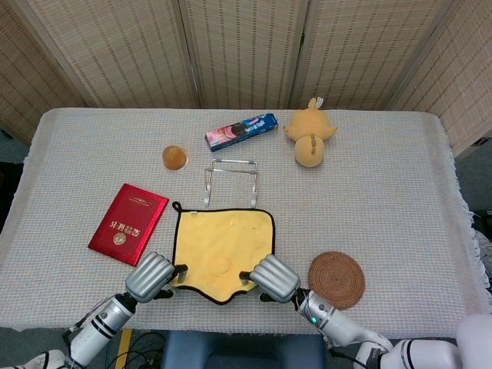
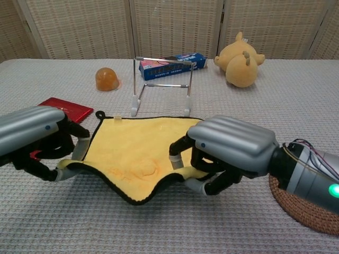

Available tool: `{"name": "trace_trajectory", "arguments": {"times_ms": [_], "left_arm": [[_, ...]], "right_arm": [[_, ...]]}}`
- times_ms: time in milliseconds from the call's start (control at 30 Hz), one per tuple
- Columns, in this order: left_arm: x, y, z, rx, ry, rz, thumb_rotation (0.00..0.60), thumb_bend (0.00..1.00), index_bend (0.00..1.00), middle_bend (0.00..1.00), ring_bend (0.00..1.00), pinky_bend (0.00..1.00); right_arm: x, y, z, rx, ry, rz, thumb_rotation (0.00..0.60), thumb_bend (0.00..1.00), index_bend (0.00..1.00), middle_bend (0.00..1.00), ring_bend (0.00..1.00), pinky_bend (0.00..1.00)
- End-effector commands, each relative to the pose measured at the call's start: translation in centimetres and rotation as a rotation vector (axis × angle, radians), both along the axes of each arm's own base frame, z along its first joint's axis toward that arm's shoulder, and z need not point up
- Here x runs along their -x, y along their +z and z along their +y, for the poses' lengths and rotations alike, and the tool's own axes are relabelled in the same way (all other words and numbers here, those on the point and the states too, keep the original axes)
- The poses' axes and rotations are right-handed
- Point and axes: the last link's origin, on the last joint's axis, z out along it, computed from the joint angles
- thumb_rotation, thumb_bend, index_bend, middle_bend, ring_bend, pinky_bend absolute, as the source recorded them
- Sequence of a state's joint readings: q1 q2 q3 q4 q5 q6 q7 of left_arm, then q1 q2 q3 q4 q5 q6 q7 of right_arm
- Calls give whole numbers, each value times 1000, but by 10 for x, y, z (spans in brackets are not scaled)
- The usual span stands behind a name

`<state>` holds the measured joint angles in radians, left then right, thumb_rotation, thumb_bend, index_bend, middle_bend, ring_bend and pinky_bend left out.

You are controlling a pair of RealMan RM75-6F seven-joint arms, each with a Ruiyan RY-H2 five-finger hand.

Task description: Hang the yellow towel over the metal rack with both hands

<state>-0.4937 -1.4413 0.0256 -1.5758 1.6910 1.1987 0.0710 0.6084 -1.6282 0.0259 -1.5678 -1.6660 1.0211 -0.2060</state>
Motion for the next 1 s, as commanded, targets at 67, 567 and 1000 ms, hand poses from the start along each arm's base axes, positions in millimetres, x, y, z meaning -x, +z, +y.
{"name": "trace_trajectory", "arguments": {"times_ms": [67,567,1000], "left_arm": [[-19,28,28,-52,-7,-75,600,423,697,1000,999,1000],[-59,81,102,-110,61,-219,600,422,705,1000,999,1000],[-87,103,161,-203,128,-188,600,422,708,1000,999,1000]], "right_arm": [[-14,20,-14,76,11,-55,600,442,659,980,1000,1000],[-51,80,-76,235,-49,-190,600,442,659,979,1000,1000],[-68,99,-120,362,-105,-241,600,438,668,979,1000,1000]]}}
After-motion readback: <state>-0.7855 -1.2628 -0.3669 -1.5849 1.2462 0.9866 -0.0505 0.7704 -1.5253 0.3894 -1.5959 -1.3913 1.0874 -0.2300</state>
